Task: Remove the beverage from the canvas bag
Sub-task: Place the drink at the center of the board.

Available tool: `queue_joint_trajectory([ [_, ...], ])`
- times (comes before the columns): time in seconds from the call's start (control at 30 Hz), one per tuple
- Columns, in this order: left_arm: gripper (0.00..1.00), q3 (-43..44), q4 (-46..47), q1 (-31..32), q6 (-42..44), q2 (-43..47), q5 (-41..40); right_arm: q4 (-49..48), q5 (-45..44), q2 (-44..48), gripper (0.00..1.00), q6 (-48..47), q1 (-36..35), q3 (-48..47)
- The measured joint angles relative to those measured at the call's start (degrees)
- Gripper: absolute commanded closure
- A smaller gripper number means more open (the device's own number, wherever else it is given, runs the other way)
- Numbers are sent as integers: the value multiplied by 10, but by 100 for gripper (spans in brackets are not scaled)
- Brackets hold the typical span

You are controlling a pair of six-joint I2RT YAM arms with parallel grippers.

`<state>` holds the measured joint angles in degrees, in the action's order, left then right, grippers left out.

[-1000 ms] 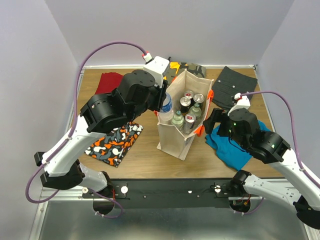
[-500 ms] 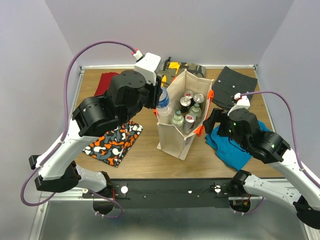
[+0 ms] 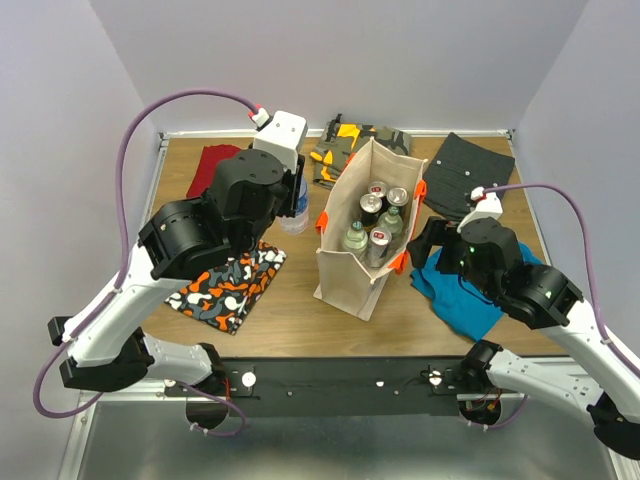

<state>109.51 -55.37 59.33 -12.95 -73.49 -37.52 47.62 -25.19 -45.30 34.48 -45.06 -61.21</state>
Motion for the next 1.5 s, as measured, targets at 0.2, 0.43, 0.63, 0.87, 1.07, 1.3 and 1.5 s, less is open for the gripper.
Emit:
queue_joint_trajectory([
  [0.2, 100, -35, 14, -18, 11, 7, -19, 0, 0, 5, 0, 0, 0, 0],
  [0.43, 100, -117, 71, -103, 16, 21, 14, 0, 0, -1, 0, 0, 0, 0],
  [0.63, 100, -157, 110, -189, 25, -5, 77, 0, 7, -26, 0, -6, 0, -3],
  [0.87, 100, -175, 188, -214, 29, -75, 168, 0, 11, -54, 0, -9, 0, -21],
  [1.07, 100, -183, 241, -223, 30, -122, 215, 0, 11, -64, 0, -9, 0, -30],
  [1.3, 100, -183, 299, -239, 45, -189, 244, 3, 11, -78, 0, -9, 0, -41],
  [1.5, 100, -183, 342, -259, 50, -235, 268, 8, 11, -95, 0, -9, 0, -52],
])
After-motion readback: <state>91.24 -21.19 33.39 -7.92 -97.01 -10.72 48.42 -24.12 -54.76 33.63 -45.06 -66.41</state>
